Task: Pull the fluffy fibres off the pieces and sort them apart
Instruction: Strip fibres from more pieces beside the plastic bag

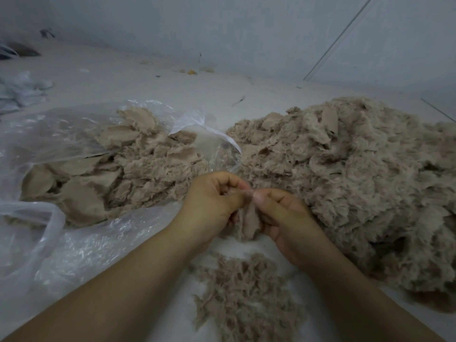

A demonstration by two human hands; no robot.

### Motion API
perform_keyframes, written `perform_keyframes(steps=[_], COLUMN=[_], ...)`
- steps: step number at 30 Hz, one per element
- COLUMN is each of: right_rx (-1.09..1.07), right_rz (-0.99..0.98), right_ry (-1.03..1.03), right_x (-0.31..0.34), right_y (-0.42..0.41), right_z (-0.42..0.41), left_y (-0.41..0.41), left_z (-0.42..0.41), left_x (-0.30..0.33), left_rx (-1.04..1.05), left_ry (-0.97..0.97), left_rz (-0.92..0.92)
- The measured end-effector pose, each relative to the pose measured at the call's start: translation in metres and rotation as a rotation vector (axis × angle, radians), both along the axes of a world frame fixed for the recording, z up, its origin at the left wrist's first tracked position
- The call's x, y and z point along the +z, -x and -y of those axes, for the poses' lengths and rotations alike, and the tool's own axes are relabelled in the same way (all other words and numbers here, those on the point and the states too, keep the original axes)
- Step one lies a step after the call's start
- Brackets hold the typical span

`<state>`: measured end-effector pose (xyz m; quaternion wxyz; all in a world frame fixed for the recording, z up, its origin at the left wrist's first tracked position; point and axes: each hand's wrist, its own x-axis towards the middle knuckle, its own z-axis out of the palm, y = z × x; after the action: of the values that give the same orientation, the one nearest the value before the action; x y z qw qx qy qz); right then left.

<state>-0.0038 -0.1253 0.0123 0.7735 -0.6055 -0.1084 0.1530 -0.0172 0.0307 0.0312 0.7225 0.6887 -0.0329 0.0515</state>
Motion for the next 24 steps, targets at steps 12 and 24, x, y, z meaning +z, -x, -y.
perform_keyframes(steps=[12, 24], right_rx=[-0.075, -0.035], right_rz=[-0.077, -0.103], right_ry=[-0.001, -0.034], right_x=[0.0026, 0.0031], right_y=[-0.0009, 0.0004], right_z=[-0.0015, -0.0026], left_y=[-0.0003, -0.0068], left_z=[-0.0018, -0.0056], left_x=[-0.0001, -0.0044], left_rx=[-0.043, 0.104], left_ry=[0.082, 0.109], left_rz=[-0.071, -0.101])
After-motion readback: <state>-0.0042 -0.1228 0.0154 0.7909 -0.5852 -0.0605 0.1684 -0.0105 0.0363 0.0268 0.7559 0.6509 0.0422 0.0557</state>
